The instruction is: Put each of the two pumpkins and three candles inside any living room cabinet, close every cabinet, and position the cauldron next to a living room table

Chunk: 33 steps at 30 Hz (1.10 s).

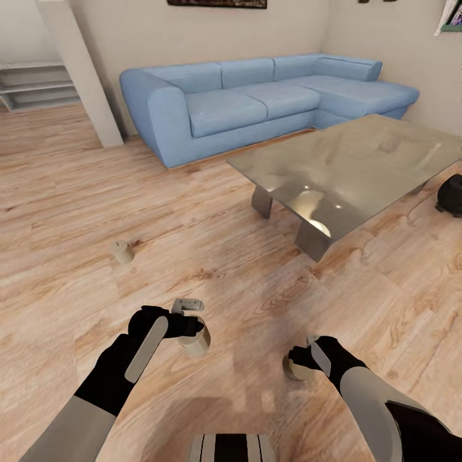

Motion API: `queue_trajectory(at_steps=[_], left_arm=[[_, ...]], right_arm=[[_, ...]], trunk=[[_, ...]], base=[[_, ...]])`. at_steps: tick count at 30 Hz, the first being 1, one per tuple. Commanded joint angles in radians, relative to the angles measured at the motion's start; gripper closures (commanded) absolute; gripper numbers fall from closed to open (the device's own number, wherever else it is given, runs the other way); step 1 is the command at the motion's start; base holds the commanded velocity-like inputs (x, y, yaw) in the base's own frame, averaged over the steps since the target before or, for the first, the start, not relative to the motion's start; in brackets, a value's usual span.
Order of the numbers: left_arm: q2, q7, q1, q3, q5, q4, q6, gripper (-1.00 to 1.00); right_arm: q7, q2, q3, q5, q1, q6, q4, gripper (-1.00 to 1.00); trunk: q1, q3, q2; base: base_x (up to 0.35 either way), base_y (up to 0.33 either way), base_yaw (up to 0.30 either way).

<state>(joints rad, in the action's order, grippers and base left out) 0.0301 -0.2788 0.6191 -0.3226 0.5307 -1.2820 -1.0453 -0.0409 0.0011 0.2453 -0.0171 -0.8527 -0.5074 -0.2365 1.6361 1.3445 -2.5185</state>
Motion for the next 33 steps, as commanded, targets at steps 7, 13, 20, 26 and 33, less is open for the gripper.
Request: queue_trajectory(at_steps=[7,13,20,26,33], left_arm=[[0.001,-0.013,0.001,-0.002,0.011,0.008,-0.002,1.00],[0.001,-0.010,0.001,0.000,0.014,0.108,-0.002,1.00],[0.001,-0.010,0.001,0.000,0.014,0.153,-0.002,1.00],[0.002,-0.011,0.002,0.000,0.011,0.159,0.019,1.00],[0.001,-0.014,0.002,-0.003,0.011,0.159,0.020,1.00]], right_arm=[[0.007,0.001,-0.005,-0.003,0.001,-0.006,-0.015,1.00],[0.009,-0.001,-0.001,-0.002,0.001,-0.009,-0.016,1.00],[0.010,0.001,-0.008,-0.003,0.001,-0.010,-0.017,1.00],[0.011,0.006,-0.010,-0.004,0.001,-0.057,-0.021,1.00],[0.012,0.008,-0.012,-0.004,0.001,-0.071,-0.043,1.00]], trunk=[[-0.003,-0.026,0.001],[-0.006,-0.050,0.003],[-0.009,-0.077,0.004],[-0.012,-0.100,0.006],[-0.015,-0.127,0.007]], base=[[0.000,0.000,0.000],[0.000,0.000,0.000],[0.000,0.000,0.000],[0.000,0.000,0.000],[0.000,0.000,0.000]])
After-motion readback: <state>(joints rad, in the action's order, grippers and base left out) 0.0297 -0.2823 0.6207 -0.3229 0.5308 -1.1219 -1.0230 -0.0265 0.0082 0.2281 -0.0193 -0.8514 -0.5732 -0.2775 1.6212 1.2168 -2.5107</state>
